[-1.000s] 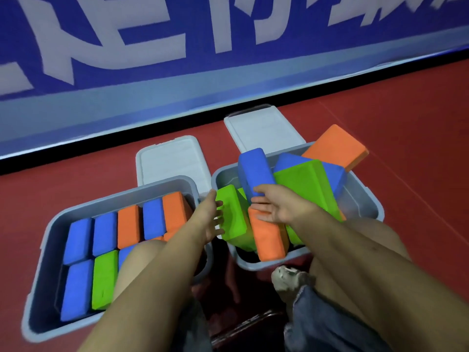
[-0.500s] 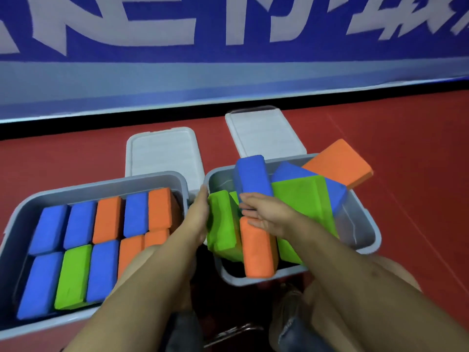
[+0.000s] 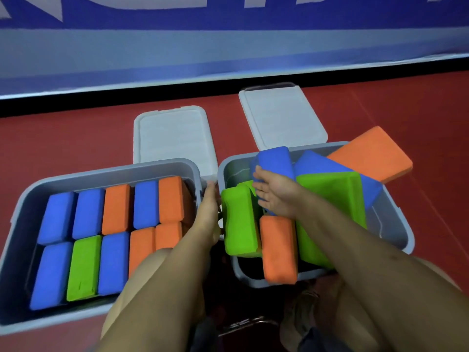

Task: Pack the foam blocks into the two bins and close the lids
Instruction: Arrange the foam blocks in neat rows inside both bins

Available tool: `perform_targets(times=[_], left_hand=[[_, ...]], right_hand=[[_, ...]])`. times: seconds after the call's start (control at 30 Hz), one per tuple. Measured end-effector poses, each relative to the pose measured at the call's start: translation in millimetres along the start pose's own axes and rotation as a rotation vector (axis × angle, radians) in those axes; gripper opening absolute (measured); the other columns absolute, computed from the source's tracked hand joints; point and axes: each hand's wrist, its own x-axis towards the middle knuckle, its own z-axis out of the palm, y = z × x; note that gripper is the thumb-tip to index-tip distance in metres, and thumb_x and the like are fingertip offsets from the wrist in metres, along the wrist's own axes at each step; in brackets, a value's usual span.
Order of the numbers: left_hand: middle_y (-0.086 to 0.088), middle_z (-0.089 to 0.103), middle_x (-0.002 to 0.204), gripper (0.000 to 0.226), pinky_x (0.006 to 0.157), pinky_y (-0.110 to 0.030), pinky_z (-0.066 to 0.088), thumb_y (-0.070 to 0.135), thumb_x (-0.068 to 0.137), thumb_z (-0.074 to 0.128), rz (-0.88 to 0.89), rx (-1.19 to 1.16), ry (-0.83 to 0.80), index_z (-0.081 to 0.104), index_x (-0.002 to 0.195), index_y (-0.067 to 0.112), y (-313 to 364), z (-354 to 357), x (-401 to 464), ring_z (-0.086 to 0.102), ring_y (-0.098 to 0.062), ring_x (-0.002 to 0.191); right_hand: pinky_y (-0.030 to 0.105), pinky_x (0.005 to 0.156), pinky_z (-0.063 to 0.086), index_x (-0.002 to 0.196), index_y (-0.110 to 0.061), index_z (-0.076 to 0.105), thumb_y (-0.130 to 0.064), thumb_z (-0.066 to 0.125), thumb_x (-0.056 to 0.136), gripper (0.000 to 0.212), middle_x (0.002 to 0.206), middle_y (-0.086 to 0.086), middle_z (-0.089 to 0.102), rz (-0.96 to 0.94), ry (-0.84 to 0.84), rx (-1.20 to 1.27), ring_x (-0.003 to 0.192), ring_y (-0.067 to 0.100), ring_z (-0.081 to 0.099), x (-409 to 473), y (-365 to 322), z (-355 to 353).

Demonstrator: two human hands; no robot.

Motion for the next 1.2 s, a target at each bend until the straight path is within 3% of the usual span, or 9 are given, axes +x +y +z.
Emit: perform_targets(times=[0.1,0.2,0.3,0.57,0.7,0.8,0.87,1.03,1.2], left_hand=[[0.007,0.061,0.11,0.055,0.071,-0.031,0.045,0.066,0.093,0.031,0.002,0.039,-0.028,0.058,0.12,0.027,0.5,4.8,2.8,0.055,-0.011,0.093],[0.01,0.061,0.099,0.047,0.085,-0.036,0.046,0.063,0.095,0.028,0.025,0.135,-0.056,0.061,0.097,0.03,0.7,13.2,-2.1,0.055,-0.01,0.091],[0.0,0.057,0.133,0.066,0.107,-0.046,0.039,0.073,0.089,0.028,0.038,0.301,-0.057,0.058,0.127,0.028,0.9,19.6,-4.6,0.054,-0.021,0.121],[-0.004,0.047,0.144,0.116,0.093,-0.053,0.046,0.099,0.044,0.025,-0.041,0.486,-0.05,0.048,0.137,0.035,-13.0,24.0,-4.3,0.05,-0.03,0.124],[-0.005,0.05,0.14,0.086,0.096,-0.055,0.044,0.087,0.075,0.027,-0.097,0.347,-0.034,0.049,0.136,0.03,-12.8,26.0,-7.0,0.051,-0.028,0.123],[-0.005,0.047,0.143,0.077,0.102,-0.055,0.039,0.079,0.082,0.034,-0.085,0.323,-0.04,0.045,0.14,0.028,-15.6,27.5,-8.9,0.048,-0.027,0.128],[-0.004,0.034,0.152,0.088,0.108,-0.053,0.035,0.079,0.075,0.047,0.028,0.481,-0.009,0.029,0.148,0.033,-20.9,29.9,-11.9,0.039,-0.028,0.136],[-0.014,0.013,0.155,0.112,0.114,-0.036,0.025,0.053,0.075,0.073,0.21,0.845,-0.033,-0.004,0.153,0.032,-41.8,36.0,-22.2,0.024,-0.027,0.143],[-0.017,0.031,0.146,0.111,0.107,-0.039,0.04,0.045,0.07,0.076,0.197,0.851,0.002,0.0,0.151,0.034,-43.0,32.7,-16.2,0.044,-0.031,0.129]], right_hand=[[0.037,0.118,0.012,0.153,-0.019,0.012,-0.051,0.033,0.097,0.067,0.16,0.003,0.008,0.003,0.042,-0.011,0.148,0.017,0.005,4.7,-1.7,-4.0],[0.037,0.117,0.013,0.153,-0.019,0.011,-0.054,0.035,0.096,0.071,0.159,0.01,0.007,0.015,0.06,0.031,0.148,0.02,0.006,3.7,-9.6,-12.3],[0.039,0.117,0.014,0.152,-0.018,0.013,-0.06,0.036,0.093,0.076,0.158,0.015,0.007,0.046,0.05,0.085,0.148,0.024,0.006,-2.3,-15.9,-20.5],[0.036,0.111,0.029,0.147,-0.016,0.028,-0.046,0.044,0.096,0.061,0.151,0.012,0.034,-0.028,0.082,-0.182,0.139,0.023,0.035,-22.3,-13.7,-34.9],[0.037,0.104,0.04,0.13,-0.006,0.051,-0.037,0.046,0.098,0.045,0.128,0.016,0.058,-0.121,0.167,-0.412,0.12,0.021,0.055,-26.5,-9.2,-35.9],[0.03,0.095,0.042,0.119,-0.003,0.059,-0.031,0.055,0.093,0.039,0.109,0.009,0.061,-0.357,0.493,-0.766,0.105,0.019,0.057,-20.8,-9.3,-48.3],[0.031,0.104,0.036,0.13,-0.012,0.052,-0.032,0.061,0.088,0.047,0.128,0.012,0.051,-0.419,0.64,-0.867,0.119,0.027,0.05,-18.6,-6.8,-54.9],[0.041,0.108,0.032,0.151,-0.024,0.0,-0.049,0.073,0.074,0.109,0.148,0.019,0.023,-0.202,0.559,-1.051,0.134,0.034,0.032,-5.9,23.4,-47.3],[0.042,0.103,0.037,0.146,-0.036,-0.022,-0.041,0.079,0.07,0.127,0.153,0.014,0.005,-0.128,0.612,-1.115,0.128,0.038,0.036,3.6,43.5,-40.7]])
